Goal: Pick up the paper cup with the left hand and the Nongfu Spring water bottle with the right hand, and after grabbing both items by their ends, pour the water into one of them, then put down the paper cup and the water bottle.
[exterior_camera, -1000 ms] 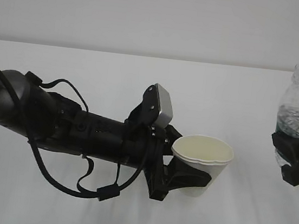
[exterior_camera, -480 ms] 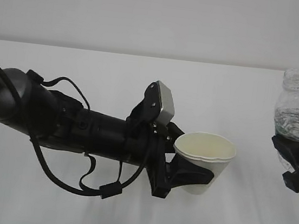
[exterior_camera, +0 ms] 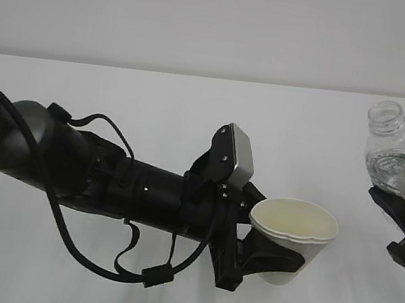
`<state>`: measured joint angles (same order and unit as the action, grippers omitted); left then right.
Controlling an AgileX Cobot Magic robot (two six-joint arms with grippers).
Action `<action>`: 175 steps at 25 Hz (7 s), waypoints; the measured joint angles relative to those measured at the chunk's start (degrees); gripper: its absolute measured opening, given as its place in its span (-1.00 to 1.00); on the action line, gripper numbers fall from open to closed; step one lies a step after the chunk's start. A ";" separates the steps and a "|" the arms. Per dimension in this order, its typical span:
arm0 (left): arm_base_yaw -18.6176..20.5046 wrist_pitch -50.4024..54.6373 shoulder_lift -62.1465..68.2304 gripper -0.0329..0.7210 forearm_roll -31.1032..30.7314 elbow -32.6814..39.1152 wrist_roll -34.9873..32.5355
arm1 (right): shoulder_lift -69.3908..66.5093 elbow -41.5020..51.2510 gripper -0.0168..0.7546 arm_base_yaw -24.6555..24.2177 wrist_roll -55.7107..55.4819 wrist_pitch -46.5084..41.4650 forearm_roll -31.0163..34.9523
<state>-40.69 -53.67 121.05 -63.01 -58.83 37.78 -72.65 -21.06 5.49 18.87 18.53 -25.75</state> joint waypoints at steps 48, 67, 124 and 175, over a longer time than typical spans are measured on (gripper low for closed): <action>0.00 -0.80 0.00 0.23 -2.05 -1.02 3.25 | -0.38 0.00 0.09 0.00 41.65 -0.10 10.21; 0.00 -0.80 0.00 0.23 -0.44 -1.10 3.50 | -0.38 0.00 0.09 0.00 49.53 2.25 10.31; -1.27 -2.91 1.99 0.23 -1.95 -3.41 4.49 | -0.59 0.00 0.09 0.00 64.84 5.91 13.29; -1.27 -2.81 1.99 0.23 -2.16 -3.41 4.49 | -0.59 0.00 0.09 0.00 69.22 6.42 13.14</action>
<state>-41.95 -56.48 123.04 -65.17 -62.24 42.27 -73.24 -21.06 5.49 88.09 24.95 -12.61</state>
